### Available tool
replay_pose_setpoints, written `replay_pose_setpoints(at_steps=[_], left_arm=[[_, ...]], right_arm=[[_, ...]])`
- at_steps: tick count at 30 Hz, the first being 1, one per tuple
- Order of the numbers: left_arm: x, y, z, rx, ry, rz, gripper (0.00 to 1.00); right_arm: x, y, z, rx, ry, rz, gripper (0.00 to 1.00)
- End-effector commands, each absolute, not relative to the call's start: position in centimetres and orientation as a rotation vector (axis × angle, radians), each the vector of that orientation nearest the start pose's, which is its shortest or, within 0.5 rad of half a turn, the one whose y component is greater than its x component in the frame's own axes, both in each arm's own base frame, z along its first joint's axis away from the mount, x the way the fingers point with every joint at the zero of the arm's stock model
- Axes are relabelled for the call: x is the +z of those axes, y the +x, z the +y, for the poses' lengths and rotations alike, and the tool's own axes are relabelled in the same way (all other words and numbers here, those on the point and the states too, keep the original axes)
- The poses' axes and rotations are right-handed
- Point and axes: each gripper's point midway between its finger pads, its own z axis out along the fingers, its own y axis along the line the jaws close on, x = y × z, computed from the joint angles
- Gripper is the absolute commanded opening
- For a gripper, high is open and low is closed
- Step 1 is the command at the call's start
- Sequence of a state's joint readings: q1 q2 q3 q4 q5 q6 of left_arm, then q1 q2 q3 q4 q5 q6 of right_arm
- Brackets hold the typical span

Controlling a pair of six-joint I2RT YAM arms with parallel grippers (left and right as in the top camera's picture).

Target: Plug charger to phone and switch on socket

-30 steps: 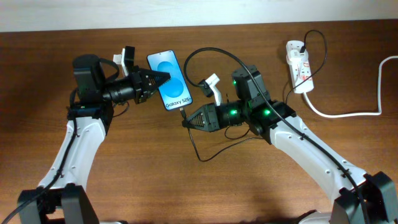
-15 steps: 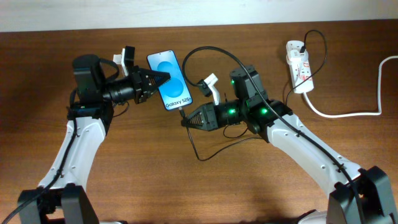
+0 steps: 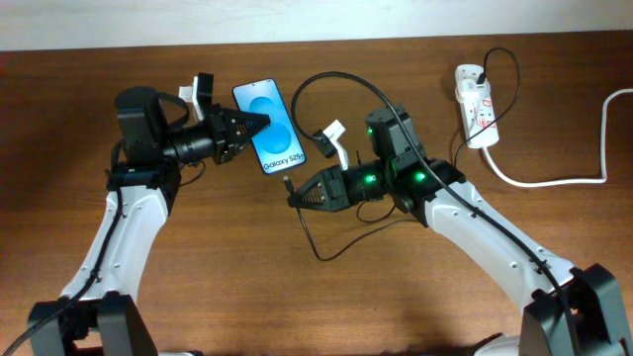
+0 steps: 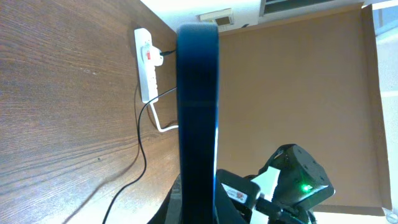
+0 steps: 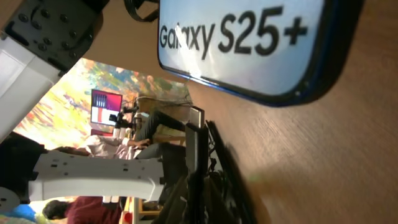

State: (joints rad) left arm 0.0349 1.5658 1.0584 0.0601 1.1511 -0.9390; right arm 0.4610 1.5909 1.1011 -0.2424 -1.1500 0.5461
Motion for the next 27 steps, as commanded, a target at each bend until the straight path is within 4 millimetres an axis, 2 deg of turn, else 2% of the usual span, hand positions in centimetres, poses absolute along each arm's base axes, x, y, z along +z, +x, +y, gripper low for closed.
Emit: replay_pose_setpoints(at_steps=[1,27], left_arm=[[25.8,39.8,-14.4,-1.695,-0.166,2.109,0.0],[25.9,39.7,-14.4,-1.699,-0.163,2.11,0.0]], right_arm=[[21.8,26.4,30.9,1.831,-0.597,2.34,0.04],[21.7,27.6,31.0,1.764,-0.575,2.323,0.04]])
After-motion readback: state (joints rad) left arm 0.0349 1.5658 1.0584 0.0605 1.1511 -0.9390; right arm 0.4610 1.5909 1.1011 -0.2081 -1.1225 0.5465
